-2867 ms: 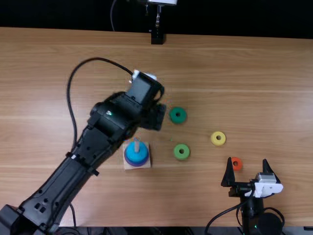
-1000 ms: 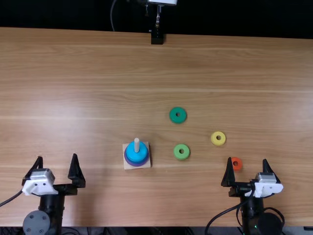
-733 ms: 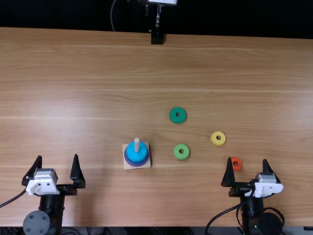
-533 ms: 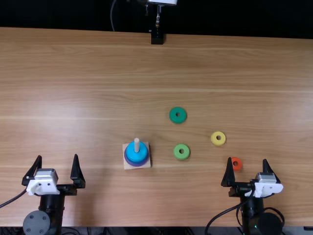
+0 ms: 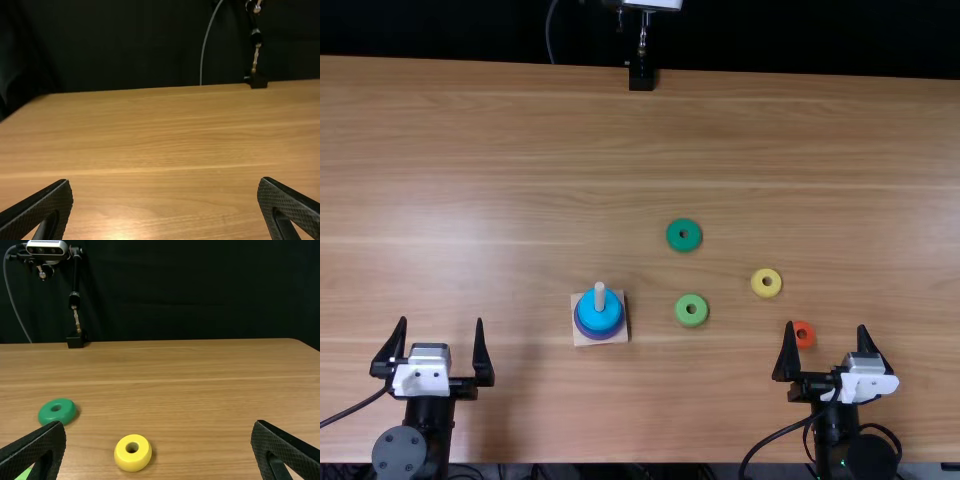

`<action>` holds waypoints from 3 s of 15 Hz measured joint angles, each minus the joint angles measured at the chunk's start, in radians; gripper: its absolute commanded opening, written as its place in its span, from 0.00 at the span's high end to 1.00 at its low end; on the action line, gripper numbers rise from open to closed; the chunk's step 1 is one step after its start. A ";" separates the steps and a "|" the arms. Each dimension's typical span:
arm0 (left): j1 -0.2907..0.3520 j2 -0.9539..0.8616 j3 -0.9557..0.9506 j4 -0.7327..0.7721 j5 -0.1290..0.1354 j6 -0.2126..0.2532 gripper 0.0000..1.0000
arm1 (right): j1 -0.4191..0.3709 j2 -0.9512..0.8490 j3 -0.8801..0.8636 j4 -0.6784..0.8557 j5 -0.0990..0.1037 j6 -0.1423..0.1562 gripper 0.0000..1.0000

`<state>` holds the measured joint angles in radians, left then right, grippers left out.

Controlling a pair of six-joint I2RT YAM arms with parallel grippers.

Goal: Build the Hanoi tower: stack the rings onto the peg from bottom to top in this color order: purple, dark blue, light blue, dark green, light green, yellow, orange.

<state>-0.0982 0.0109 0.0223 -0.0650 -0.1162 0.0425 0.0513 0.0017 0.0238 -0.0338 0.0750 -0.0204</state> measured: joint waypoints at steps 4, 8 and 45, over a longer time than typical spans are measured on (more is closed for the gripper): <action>0.000 0.000 0.000 0.000 0.000 0.040 0.00 | 0.000 0.000 0.000 0.000 0.000 0.000 0.00; 0.000 0.000 0.000 0.000 0.000 0.048 0.00 | 0.000 0.000 0.000 0.000 0.000 0.000 0.00; 0.000 0.000 0.000 0.000 -0.001 0.058 0.00 | 0.222 1.137 0.911 -0.197 -0.106 0.000 0.00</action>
<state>-0.0982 0.0109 0.0219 -0.0650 -0.1169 0.1005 0.2729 1.1385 0.9352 -0.2310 -0.0311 -0.0204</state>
